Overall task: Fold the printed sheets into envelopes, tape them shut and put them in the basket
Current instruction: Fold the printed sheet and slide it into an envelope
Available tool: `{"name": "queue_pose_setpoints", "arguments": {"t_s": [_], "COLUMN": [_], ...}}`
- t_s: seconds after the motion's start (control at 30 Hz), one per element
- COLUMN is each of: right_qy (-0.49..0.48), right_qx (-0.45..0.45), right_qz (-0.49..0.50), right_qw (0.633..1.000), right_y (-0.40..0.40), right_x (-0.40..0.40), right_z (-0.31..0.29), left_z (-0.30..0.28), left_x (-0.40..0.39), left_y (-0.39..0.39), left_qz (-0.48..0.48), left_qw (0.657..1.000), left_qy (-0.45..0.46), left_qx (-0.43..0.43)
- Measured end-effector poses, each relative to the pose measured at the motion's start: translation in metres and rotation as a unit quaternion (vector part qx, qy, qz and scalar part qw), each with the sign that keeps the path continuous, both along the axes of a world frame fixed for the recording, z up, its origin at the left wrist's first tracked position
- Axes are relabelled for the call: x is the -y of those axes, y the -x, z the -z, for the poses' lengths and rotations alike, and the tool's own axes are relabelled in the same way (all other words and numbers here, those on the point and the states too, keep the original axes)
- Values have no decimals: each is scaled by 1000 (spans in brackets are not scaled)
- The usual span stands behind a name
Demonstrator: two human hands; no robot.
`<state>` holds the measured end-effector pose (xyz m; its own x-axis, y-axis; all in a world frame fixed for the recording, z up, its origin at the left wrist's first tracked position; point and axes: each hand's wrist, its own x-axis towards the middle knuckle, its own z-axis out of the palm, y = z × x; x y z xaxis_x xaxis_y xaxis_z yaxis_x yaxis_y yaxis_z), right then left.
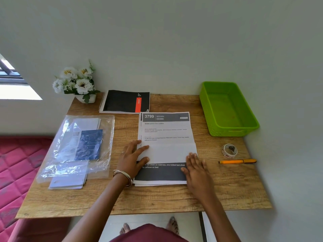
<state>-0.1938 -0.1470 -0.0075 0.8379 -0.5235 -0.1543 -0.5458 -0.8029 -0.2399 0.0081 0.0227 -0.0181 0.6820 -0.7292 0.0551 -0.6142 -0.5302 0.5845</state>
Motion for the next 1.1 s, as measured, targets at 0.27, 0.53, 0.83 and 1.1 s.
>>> {"name": "queue_pose_setpoints", "arguments": {"t_s": [0.27, 0.53, 0.83, 1.1], "right_qy": [-62, -195, -354, -256], "right_qx": [153, 191, 372, 375], "right_qz": [76, 131, 256, 172], "right_qw": [983, 953, 819, 874], "right_y": [-33, -95, -124, -111], "right_x": [29, 97, 108, 110], "right_z": [-31, -39, -30, -19], "left_z": [-4, -9, -12, -19], "left_x": [-3, -2, 5, 13], "left_y": [-3, -4, -8, -7], "left_qz": [2, -29, -69, -117], "left_qw": [1000, 999, 996, 990], "left_qy": [3, 19, 18, 4], "left_qx": [-14, -27, -63, -84]}}
